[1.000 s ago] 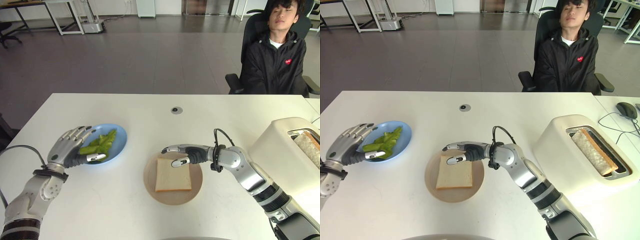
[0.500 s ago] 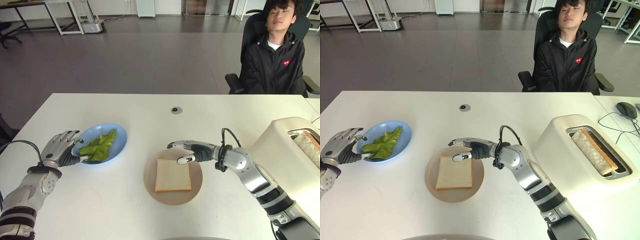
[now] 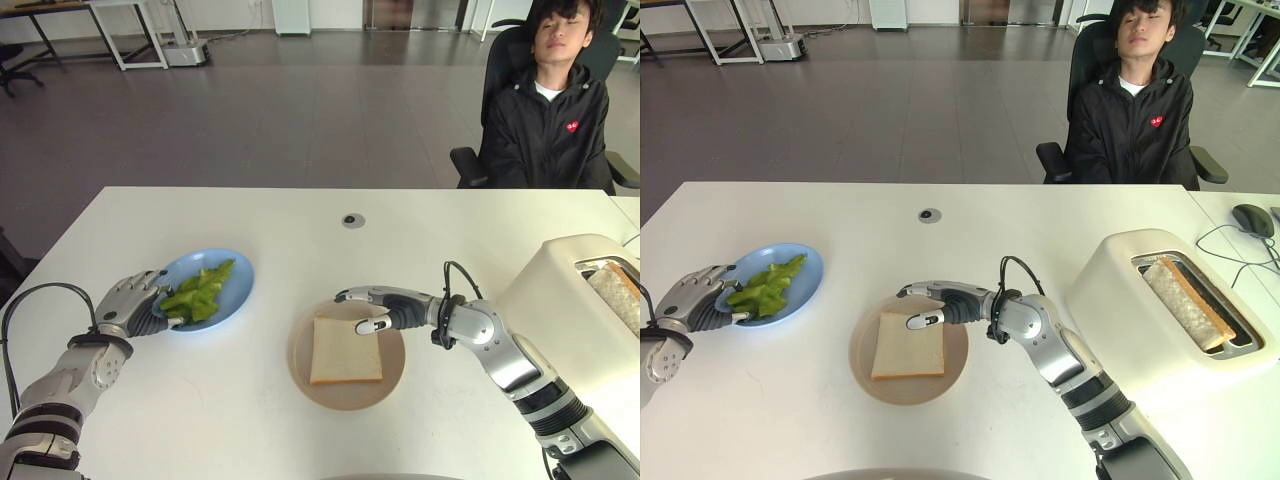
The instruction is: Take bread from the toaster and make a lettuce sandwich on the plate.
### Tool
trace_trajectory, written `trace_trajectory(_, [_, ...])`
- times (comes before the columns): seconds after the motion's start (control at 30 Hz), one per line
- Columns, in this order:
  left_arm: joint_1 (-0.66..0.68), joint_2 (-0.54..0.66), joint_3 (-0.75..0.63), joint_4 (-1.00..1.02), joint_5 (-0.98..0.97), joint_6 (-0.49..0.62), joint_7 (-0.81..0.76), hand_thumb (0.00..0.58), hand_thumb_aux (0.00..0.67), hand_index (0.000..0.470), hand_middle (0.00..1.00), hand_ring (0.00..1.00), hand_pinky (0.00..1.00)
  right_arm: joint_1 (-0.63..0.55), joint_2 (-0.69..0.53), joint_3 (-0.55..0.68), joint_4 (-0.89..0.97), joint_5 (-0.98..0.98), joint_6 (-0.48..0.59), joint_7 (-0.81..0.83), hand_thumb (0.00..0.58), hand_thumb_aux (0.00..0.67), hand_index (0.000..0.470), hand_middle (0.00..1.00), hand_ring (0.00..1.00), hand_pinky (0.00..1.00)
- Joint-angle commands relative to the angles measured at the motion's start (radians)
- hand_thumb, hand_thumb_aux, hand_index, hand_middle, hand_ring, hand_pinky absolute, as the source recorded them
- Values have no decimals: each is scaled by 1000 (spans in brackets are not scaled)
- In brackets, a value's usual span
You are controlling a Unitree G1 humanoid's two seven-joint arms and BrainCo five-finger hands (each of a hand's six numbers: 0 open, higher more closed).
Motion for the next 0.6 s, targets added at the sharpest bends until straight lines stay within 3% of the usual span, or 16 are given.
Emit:
trace_trajectory(0.03, [-3, 2, -30, 18, -10, -10, -4, 580, 670, 470, 0, 0, 0, 8, -6, -9, -5, -10, -7, 7, 0, 0, 0, 0, 0, 0])
trace_trajectory(0.6, [5, 3, -30, -10, -114, -88, -31, 580, 670, 470, 0, 0, 0, 23, -4, -12, -20, -28, -26, -1, 0, 0, 0, 0, 0, 0])
